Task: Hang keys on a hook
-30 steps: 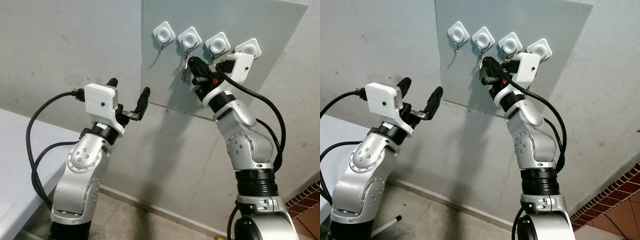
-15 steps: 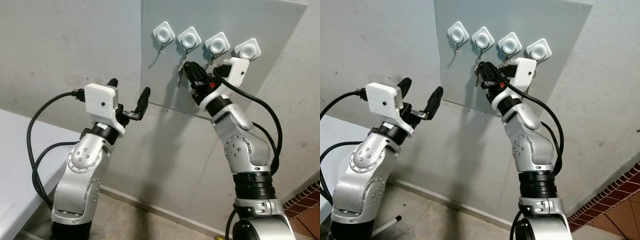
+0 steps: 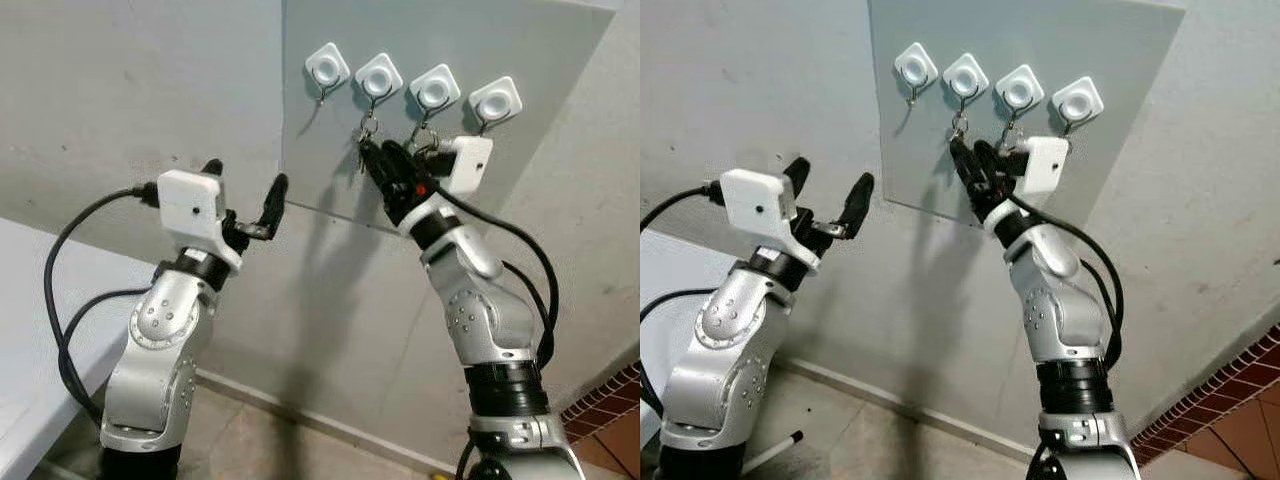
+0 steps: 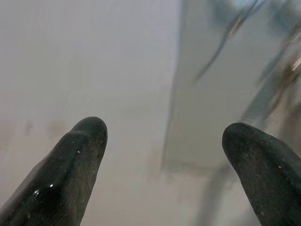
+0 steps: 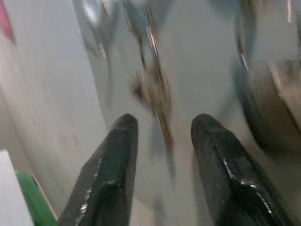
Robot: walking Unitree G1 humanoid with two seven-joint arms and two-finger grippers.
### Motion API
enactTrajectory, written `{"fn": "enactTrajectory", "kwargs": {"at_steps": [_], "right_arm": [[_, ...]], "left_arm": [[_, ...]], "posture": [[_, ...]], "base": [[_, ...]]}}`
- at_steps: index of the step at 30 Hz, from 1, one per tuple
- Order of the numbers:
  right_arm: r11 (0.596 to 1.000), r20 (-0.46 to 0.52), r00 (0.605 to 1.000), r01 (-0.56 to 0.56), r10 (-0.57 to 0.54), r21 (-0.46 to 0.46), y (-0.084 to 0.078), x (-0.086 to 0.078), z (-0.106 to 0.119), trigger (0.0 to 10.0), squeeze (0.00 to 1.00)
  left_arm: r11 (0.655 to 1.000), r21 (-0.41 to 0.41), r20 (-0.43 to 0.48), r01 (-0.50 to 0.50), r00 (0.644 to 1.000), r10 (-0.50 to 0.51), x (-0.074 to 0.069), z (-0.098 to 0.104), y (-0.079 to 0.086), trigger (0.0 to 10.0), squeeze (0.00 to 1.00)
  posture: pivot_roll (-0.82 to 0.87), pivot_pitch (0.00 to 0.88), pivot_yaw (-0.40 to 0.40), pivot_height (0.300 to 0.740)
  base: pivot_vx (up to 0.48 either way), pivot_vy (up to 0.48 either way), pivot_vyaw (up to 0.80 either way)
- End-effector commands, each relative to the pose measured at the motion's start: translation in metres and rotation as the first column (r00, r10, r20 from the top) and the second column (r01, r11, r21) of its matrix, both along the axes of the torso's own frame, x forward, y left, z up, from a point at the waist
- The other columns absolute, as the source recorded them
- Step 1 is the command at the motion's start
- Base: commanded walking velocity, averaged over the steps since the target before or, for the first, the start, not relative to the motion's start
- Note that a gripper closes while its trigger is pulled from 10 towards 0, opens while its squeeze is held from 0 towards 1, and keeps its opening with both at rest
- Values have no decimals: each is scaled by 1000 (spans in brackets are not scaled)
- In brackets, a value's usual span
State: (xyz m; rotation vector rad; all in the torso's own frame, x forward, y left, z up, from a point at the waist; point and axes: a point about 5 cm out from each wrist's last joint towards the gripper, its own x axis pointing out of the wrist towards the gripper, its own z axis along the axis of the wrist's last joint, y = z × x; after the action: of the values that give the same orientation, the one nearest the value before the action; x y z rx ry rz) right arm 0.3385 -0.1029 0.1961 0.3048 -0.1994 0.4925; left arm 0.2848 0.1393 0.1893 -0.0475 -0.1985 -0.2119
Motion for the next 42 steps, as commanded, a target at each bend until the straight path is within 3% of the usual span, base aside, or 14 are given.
{"fn": "enactTrajectory", "kwargs": {"at_steps": [1, 5, 13, 16, 19, 21, 24, 27, 31, 38, 39, 40, 41, 42], "right_arm": [[1000, -6, 1000, 4, -4, -24, -1, 0, -6, 10000, 1000], [998, -33, 999, 2, -4, -62, -1, -3, -24, 10000, 1000], [979, -164, 985, 18, -52, -201, -10, -13, -91, 10000, 1000], [966, -218, 973, 16, -75, -258, -15, -18, -114, 10000, 1000], [949, -305, 945, 20, -122, -315, -24, -28, -143, 10000, 1000], [946, -319, 938, 23, -132, -324, -25, -29, -149, 10000, 1000], [919, -375, 912, 8, -168, -393, -32, -40, -171, 10000, 1000], [916, -375, 911, 6, -171, -402, -33, -41, -174, 10000, 1000], [867, -552, 772, -1, -316, -498, -60, -77, -223, 10000, 1000], [832, -609, 687, -12, -397, -555, -73, -103, -245, 10000, 1000], [833, -630, 667, -26, -398, -553, -74, -110, -250, 10000, 231], [833, -630, 667, -26, -398, -553, -74, -110, -250, 10000, 231], [831, -643, 651, -33, -404, -556, -74, -116, -254, 10000, 0], [827, -656, 630, -39, -415, -560, -75, -121, -258, 10000, 0]], "left_arm": [[1000, -15, -17, -25, 1000, 25, 1, -6, 3, 10000, 0], [999, -2, -64, -46, 997, 46, 1, -23, 6, 10000, 0], [990, 16, -264, -140, 954, 140, -1, -97, 22, 10000, 0], [983, 50, -331, -178, 925, 184, -3, -121, 27, 10000, 0], [967, 171, -333, -191, 912, 239, -10, -145, 29, 10000, 0], [962, 191, -330, -194, 910, 249, -11, -149, 30, 10000, 0], [969, 190, -442, -161, 867, 230, -18, -177, 30, 10000, 0], [969, 189, -448, -159, 865, 229, -19, -181, 30, 10000, 0], [981, 188, -629, -56, 760, 164, -45, -224, 28, 10000, 0], [976, 196, -722, -96, 659, 210, -63, -244, 34, 10000, 0], [977, 191, -735, -97, 646, 208, -67, -247, 33, 10000, 0], [977, 191, -735, -97, 646, 208, -67, -247, 33, 10000, 0], [978, 185, -747, -96, 633, 203, -70, -250, 33, 10000, 0], [978, 187, -760, -93, 617, 204, -74, -253, 33, 10000, 0]], "posture": [[-36, 0, -51, 740], [-38, 0, -47, 740], [-44, 0, -37, 740], [-44, 0, -34, 740], [-44, 0, -30, 740], [-44, 0, -30, 740], [-44, 0, -28, 740], [-46, 0, -27, 740], [-66, 0, -14, 740], [-80, 0, 1, 740], [-87, 0, 8, 740], [-87, 0, 8, 740], [-89, 0, 10, 740], [-91, 0, 11, 740]], "base": [[0, 0, 0], [0, 0, 0], [0, 0, 0], [0, 0, 0], [0, 0, 0], [0, 0, 0], [0, 0, 0], [0, 0, 0], [0, 0, 0], [0, 0, 0], [0, 0, 0], [0, 0, 0], [0, 0, 0], [0, 0, 0]]}}
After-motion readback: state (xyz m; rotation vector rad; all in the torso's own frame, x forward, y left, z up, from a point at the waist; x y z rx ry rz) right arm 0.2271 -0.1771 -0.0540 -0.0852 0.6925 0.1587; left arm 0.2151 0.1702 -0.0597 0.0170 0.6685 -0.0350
